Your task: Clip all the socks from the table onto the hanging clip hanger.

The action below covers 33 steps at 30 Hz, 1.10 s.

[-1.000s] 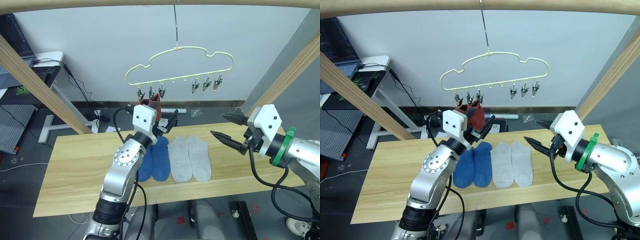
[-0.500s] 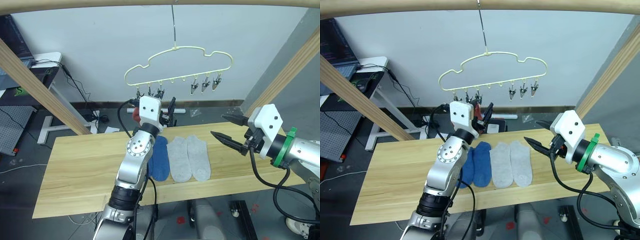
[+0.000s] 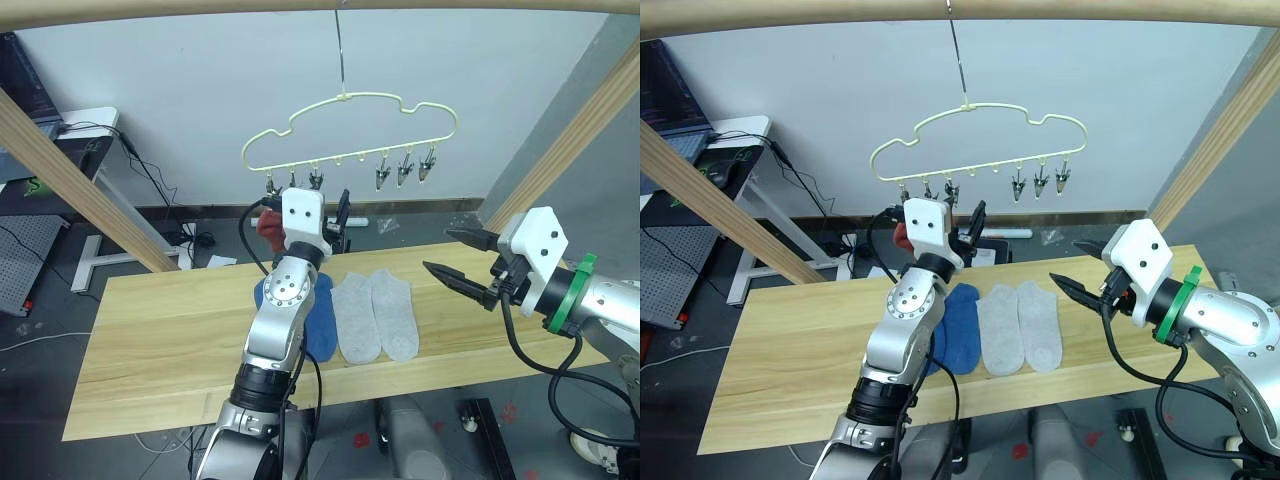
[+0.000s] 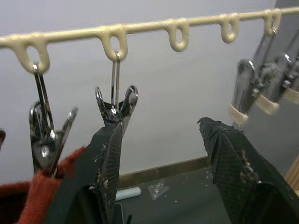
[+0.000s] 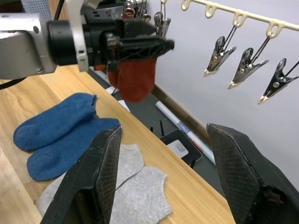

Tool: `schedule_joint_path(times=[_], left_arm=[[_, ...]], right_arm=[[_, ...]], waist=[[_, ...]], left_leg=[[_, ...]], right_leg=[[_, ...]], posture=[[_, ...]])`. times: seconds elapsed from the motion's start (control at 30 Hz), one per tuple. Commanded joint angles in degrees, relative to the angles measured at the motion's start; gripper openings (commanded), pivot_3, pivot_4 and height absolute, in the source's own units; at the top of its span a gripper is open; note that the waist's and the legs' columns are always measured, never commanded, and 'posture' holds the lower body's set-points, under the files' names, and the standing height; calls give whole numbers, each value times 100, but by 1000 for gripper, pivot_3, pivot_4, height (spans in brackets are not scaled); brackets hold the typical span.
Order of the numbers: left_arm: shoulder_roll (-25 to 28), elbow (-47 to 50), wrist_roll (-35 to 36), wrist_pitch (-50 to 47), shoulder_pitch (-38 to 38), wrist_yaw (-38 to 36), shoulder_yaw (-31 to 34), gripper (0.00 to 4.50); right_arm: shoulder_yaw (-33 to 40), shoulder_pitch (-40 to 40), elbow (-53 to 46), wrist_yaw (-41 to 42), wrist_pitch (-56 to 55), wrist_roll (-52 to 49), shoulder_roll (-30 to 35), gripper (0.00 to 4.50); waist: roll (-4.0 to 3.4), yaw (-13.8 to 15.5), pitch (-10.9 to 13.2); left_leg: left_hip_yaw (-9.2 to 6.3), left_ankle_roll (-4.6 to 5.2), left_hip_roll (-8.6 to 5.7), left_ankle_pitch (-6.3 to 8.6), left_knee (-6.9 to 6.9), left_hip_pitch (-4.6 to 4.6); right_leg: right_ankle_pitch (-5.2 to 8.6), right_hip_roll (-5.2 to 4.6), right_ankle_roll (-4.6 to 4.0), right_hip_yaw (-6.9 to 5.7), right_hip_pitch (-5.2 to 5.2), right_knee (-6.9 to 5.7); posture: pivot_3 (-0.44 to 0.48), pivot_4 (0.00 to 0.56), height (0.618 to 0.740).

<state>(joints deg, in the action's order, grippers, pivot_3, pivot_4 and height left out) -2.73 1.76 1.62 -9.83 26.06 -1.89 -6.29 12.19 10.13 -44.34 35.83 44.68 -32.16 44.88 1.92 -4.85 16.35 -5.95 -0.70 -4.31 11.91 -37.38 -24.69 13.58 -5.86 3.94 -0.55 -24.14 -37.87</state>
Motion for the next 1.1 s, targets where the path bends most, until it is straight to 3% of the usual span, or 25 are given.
schedule_joint_path(times=[0.03, 0.37, 1.1], left_arm=[[-72, 95, 18, 188, 84, 28, 74, 2806], [-61, 475, 31, 41, -372, -99, -94, 2806], [-7, -226, 142, 413, 193, -233, 272, 2806]], right_arm=[[128, -41, -231, -72, -24, -58, 66, 3022], [129, -103, -263, -135, -40, -83, 79, 3022], [110, -137, -283, -182, -39, -120, 88, 3022]], waist=[[0, -1, 0], [0, -5, 0], [1, -10, 2]], left_leg=[[0, 0, 0, 0, 0, 0], [-2, 0, 1, 0, 0, 0], [-3, 2, 1, 1, -15, -6]], right_leg=[[0, 0, 0, 0, 0, 0], [0, 0, 0, 0, 0, 1], [7, 0, 22, -1, 2, 2]], posture=[[-266, 271, 740], [-265, 274, 740], [-269, 280, 740]])
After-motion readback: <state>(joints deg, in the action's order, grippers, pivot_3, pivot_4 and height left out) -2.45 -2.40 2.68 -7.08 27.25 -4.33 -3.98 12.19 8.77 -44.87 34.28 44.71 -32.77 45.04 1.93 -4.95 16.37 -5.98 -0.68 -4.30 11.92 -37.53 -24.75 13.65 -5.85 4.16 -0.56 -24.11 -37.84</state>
